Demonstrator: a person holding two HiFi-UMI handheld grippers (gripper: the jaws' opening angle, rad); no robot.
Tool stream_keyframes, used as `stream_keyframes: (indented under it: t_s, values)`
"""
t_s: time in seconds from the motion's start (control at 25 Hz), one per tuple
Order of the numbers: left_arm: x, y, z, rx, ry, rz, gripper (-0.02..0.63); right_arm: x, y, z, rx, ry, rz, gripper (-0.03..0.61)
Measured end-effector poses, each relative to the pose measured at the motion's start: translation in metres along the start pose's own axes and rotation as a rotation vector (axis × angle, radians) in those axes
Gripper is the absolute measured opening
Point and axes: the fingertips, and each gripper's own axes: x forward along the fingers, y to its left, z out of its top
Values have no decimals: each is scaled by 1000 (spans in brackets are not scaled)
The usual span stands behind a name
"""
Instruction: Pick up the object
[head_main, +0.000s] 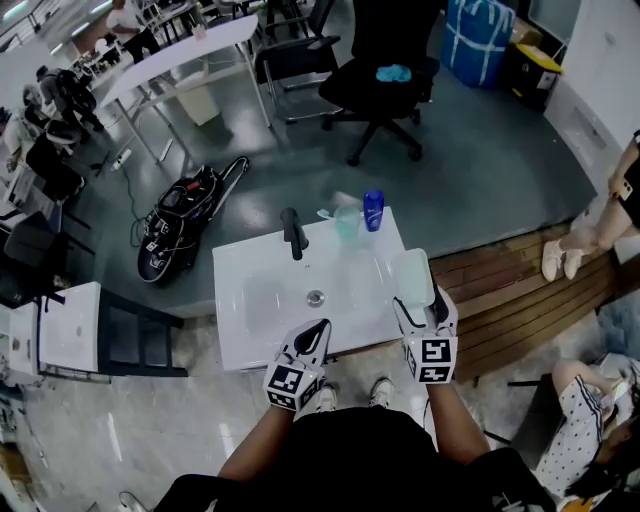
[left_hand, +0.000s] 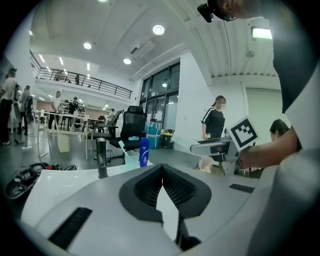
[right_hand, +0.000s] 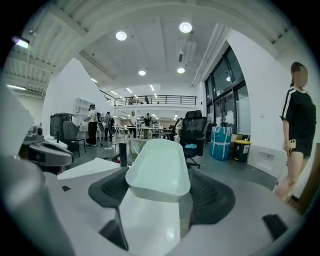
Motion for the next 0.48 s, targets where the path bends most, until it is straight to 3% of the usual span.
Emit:
stream_keyframes:
  t_s: [0.28,0.48]
  values:
    - [-3,8,21,18,-44,15,20,-9,5,46,2,-96,-12,387]
    - [-2,14,40,36,-76,20,20,-8,11,58,7,-122,-5,387]
